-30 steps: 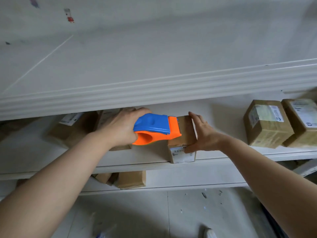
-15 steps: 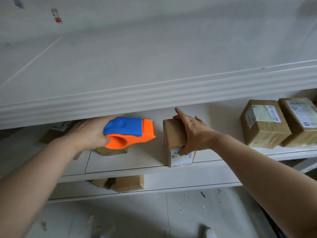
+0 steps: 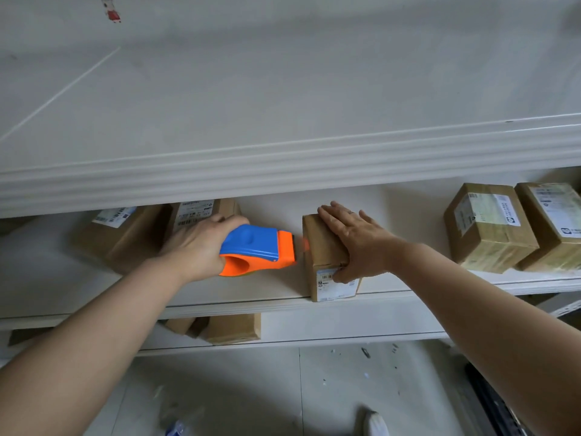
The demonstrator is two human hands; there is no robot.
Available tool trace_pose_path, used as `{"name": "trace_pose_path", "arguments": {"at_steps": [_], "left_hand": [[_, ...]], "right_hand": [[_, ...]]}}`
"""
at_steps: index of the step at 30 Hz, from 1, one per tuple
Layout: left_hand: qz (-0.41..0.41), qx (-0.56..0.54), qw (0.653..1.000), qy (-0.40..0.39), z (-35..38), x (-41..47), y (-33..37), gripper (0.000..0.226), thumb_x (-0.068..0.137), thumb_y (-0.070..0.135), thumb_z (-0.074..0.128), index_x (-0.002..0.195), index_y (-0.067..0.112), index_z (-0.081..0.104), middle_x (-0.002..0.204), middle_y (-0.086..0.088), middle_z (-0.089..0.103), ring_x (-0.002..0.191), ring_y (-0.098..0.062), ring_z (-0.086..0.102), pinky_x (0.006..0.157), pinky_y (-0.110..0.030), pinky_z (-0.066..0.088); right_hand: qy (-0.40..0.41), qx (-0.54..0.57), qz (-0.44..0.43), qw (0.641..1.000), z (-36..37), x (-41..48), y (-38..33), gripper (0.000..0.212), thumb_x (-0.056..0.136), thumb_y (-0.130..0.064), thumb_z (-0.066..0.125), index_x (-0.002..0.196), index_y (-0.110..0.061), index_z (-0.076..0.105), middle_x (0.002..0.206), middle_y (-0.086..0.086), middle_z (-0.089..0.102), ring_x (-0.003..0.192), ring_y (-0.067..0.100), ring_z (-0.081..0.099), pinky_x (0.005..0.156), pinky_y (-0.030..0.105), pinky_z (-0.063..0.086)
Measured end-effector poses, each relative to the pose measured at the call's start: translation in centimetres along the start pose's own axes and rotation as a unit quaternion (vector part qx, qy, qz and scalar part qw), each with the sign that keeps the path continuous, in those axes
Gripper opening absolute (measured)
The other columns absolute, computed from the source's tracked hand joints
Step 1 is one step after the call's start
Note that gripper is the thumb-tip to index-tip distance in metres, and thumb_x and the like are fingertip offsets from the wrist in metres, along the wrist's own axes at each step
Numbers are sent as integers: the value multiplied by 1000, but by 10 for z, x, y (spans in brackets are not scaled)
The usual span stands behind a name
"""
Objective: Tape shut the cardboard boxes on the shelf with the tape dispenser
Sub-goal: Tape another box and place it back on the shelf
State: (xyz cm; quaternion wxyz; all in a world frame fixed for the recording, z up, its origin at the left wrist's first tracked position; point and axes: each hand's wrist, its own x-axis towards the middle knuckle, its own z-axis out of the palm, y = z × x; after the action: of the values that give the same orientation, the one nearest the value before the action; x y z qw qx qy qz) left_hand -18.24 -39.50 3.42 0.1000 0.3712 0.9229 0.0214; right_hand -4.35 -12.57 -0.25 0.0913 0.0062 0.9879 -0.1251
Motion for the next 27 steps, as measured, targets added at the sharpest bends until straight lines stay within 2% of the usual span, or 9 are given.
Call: {"name": "trace_pose_path", "arguments": {"at_steps": [4,8,12,15,17,20,23,25,27], "left_hand": [[3,2,1000,-4,3,1,3,80,63,12,57,127,53,32,120,9,50,107,-23,56,79,-37,51],[-1,15,1000,-11,4,3,8,80,65,10,57,131,50,34,122,7,50,110,-24,55,83,-37,50],[-6,14,1000,-5,3,3,10,80,66,11,57,131,51,33,122,6,50,111,-25,55,83,-37,50],[-3,19,1000,-2,3,2,16,80,67,10,57,132,50,34,125,6,50,111,-25,56,85,-36,49],[-6,9,1000,-7,4,0,17,80,64,11,55,130,51,34,122,6,51,109,-27,56,83,-38,50],[-16,-36,999,6,-2,-6,9,79,59,16,52,125,53,34,117,8,51,105,-26,55,77,-36,50],[3,-30,999,36,-17,-7,15,77,62,17,57,129,50,35,120,9,53,107,-23,54,76,-32,46],[24,-16,999,41,-22,-3,30,77,60,22,56,128,52,33,120,10,54,107,-22,54,80,-35,49],[31,-27,999,35,-19,3,47,77,62,18,58,127,51,34,119,9,55,107,-23,55,81,-37,50]], "right_hand": [[-28,-99,-2,995,-9,-3,-15,136,67,-61,72,146,-13,-29,154,1,-32,143,17,-28,118,49,-12],[-1,-92,-26,995,4,-4,-34,137,64,-77,63,148,-12,-24,158,5,-26,144,20,-26,118,48,-10],[-55,-95,4,994,-7,2,-32,138,63,-71,69,150,-9,-19,158,10,-24,145,24,-23,117,54,-6],[-49,-126,3,991,-4,19,-53,137,64,-58,76,149,-9,-20,158,13,-22,146,29,-21,116,59,-5],[-39,-137,2,990,1,26,-57,135,63,-47,78,150,-15,-20,160,12,-9,148,28,-9,116,58,0],[3,-55,-7,998,-8,22,-41,139,58,-43,84,151,-19,-16,154,6,11,144,26,15,118,50,12],[7,134,2,991,-6,4,-14,141,58,-30,89,151,-23,-16,154,-4,3,140,19,24,113,28,28],[6,187,21,982,3,-8,5,141,58,-27,90,152,-24,-16,154,-10,-2,138,18,28,107,27,37],[9,209,38,977,14,-15,25,142,57,-27,91,152,-24,-16,155,-12,-4,140,16,25,106,25,36]]}}
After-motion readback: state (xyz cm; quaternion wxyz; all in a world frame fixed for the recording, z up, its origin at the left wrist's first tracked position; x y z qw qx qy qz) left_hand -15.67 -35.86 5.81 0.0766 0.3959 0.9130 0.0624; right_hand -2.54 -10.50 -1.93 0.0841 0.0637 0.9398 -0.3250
